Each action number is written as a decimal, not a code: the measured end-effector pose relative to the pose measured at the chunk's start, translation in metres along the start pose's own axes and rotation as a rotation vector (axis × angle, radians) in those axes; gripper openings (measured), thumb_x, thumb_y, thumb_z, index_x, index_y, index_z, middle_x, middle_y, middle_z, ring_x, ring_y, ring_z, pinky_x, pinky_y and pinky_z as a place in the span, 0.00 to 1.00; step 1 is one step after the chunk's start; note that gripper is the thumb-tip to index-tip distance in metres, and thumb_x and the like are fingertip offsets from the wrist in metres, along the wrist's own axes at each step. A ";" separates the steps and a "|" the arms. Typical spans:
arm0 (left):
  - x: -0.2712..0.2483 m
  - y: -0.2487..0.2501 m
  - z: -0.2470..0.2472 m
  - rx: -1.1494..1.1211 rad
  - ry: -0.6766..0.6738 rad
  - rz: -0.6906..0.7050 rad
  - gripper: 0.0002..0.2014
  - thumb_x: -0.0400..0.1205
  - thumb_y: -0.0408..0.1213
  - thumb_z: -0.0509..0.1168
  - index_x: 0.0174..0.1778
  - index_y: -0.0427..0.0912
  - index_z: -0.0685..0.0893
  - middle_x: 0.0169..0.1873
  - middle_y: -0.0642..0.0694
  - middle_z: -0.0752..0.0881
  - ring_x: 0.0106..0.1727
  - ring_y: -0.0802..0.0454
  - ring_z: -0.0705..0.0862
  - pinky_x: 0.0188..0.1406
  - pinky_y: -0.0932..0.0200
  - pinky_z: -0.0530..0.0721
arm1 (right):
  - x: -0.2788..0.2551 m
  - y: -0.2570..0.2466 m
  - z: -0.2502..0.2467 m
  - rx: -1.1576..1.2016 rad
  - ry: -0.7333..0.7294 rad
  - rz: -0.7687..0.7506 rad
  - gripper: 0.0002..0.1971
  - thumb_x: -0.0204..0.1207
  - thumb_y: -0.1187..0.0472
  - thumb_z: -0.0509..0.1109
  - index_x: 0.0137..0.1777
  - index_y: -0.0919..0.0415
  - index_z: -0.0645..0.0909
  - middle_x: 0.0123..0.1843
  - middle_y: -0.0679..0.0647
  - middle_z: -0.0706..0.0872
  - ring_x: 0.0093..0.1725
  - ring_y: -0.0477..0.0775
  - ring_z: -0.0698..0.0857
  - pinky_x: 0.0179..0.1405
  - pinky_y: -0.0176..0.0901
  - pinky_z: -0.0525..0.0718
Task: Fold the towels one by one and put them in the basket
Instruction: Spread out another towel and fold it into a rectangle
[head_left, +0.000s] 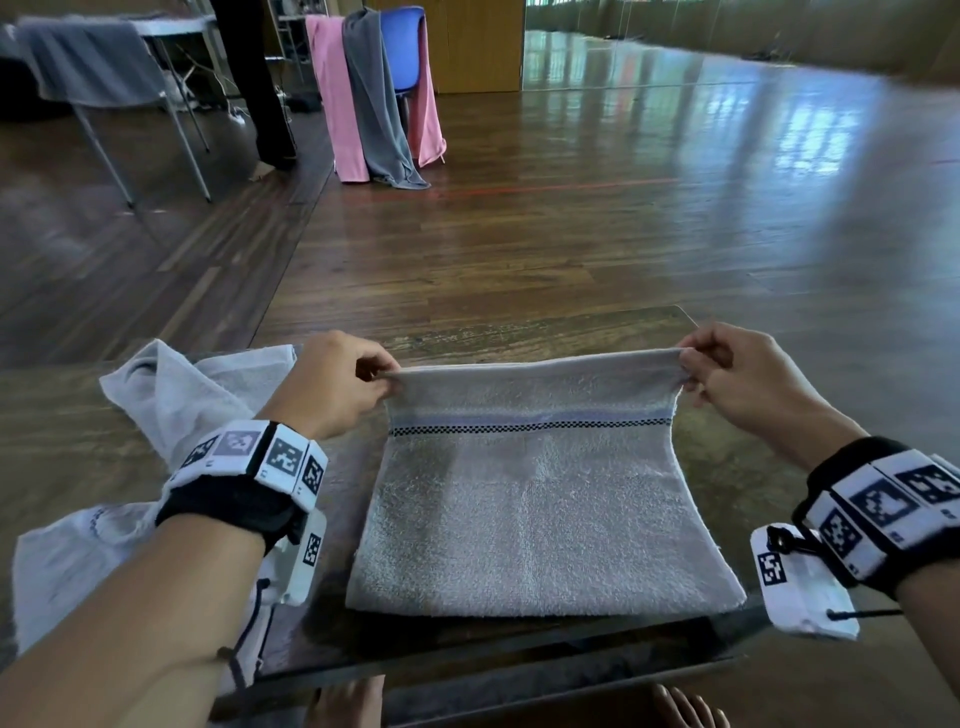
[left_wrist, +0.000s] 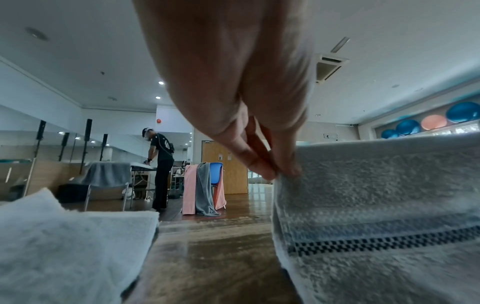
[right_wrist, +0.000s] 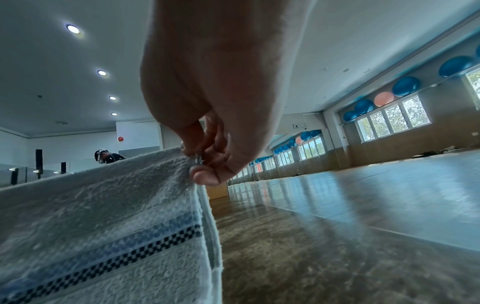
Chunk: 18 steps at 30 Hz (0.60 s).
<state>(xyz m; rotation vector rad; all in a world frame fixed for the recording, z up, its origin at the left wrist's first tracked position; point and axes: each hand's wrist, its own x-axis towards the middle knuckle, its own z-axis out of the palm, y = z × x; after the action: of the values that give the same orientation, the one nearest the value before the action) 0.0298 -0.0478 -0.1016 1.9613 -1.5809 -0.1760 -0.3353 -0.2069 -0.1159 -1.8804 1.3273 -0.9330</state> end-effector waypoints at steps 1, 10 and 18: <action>-0.002 0.000 -0.001 -0.016 -0.036 -0.023 0.01 0.76 0.37 0.78 0.40 0.46 0.93 0.34 0.53 0.90 0.36 0.60 0.87 0.35 0.75 0.78 | -0.001 0.001 -0.003 -0.039 -0.061 0.008 0.10 0.84 0.65 0.71 0.42 0.52 0.86 0.36 0.54 0.88 0.29 0.47 0.84 0.33 0.42 0.85; -0.018 0.005 0.015 0.103 -0.642 -0.115 0.06 0.72 0.37 0.78 0.30 0.45 0.89 0.67 0.61 0.76 0.60 0.59 0.80 0.61 0.56 0.78 | -0.028 0.011 -0.003 -0.433 -0.512 -0.044 0.08 0.81 0.62 0.72 0.41 0.49 0.85 0.54 0.49 0.84 0.55 0.56 0.82 0.57 0.55 0.80; 0.004 0.028 0.014 0.157 -0.427 -0.061 0.03 0.69 0.34 0.77 0.31 0.46 0.94 0.36 0.46 0.91 0.42 0.45 0.89 0.45 0.47 0.88 | -0.020 -0.019 0.012 -0.620 -0.393 -0.124 0.07 0.77 0.66 0.70 0.40 0.65 0.88 0.43 0.60 0.90 0.47 0.62 0.88 0.43 0.50 0.81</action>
<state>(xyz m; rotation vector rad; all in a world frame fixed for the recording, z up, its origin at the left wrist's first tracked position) 0.0008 -0.0596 -0.0969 2.1996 -1.8463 -0.5408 -0.3207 -0.1810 -0.1105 -2.4703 1.3528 -0.1719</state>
